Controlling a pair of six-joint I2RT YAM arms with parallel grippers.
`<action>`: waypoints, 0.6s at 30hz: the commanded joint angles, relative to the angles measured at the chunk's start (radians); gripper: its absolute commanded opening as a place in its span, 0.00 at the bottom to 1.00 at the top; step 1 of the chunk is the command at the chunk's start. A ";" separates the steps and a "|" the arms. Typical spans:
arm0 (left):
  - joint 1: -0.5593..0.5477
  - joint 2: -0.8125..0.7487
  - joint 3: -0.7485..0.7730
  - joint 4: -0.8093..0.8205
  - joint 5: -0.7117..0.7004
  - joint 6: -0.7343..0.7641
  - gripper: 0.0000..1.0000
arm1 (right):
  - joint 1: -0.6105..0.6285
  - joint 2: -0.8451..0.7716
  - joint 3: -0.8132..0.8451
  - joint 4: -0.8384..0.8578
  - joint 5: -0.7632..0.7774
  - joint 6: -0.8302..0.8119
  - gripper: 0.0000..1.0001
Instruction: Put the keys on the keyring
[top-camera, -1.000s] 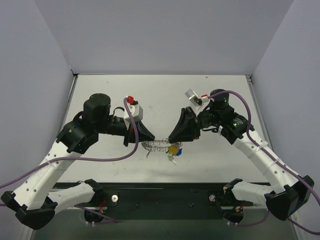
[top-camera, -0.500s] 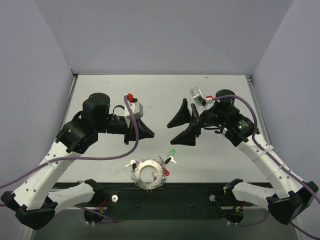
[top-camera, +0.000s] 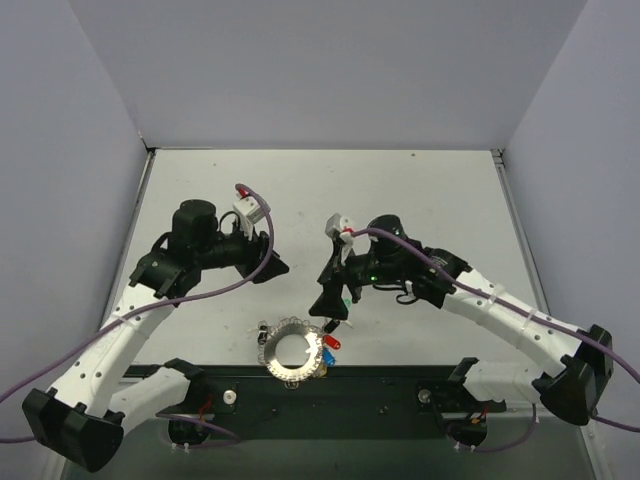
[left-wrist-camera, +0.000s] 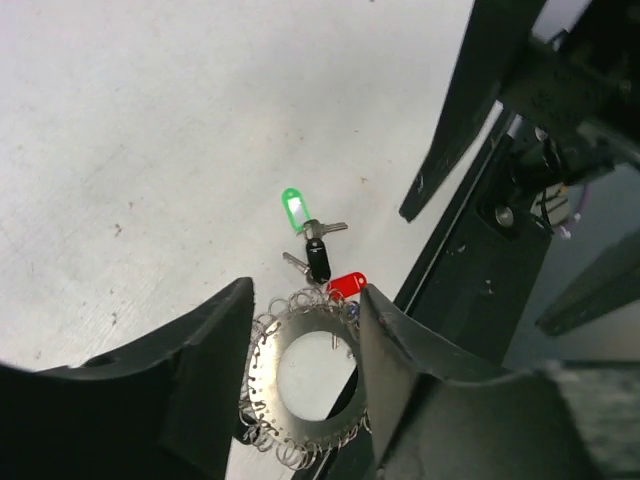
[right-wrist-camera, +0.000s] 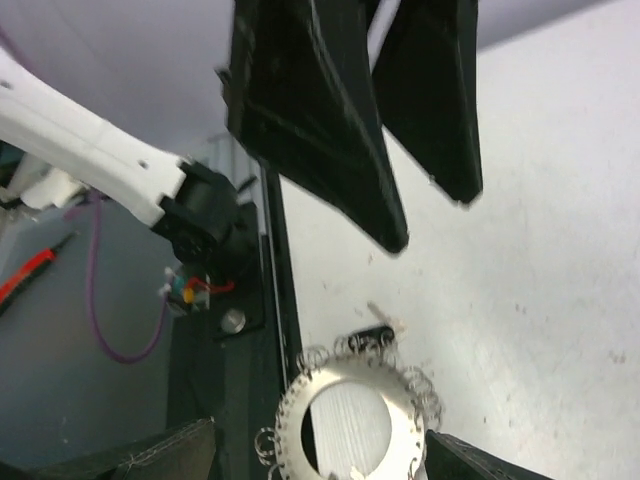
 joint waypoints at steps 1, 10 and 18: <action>0.090 -0.063 -0.074 0.079 -0.097 -0.145 0.59 | 0.120 0.079 -0.037 -0.069 0.306 0.080 0.86; 0.447 -0.050 -0.183 0.017 0.010 -0.271 0.93 | 0.489 0.404 0.113 -0.247 0.678 0.172 0.76; 0.526 -0.031 -0.208 0.032 0.032 -0.270 0.93 | 0.635 0.628 0.257 -0.287 0.735 0.163 0.68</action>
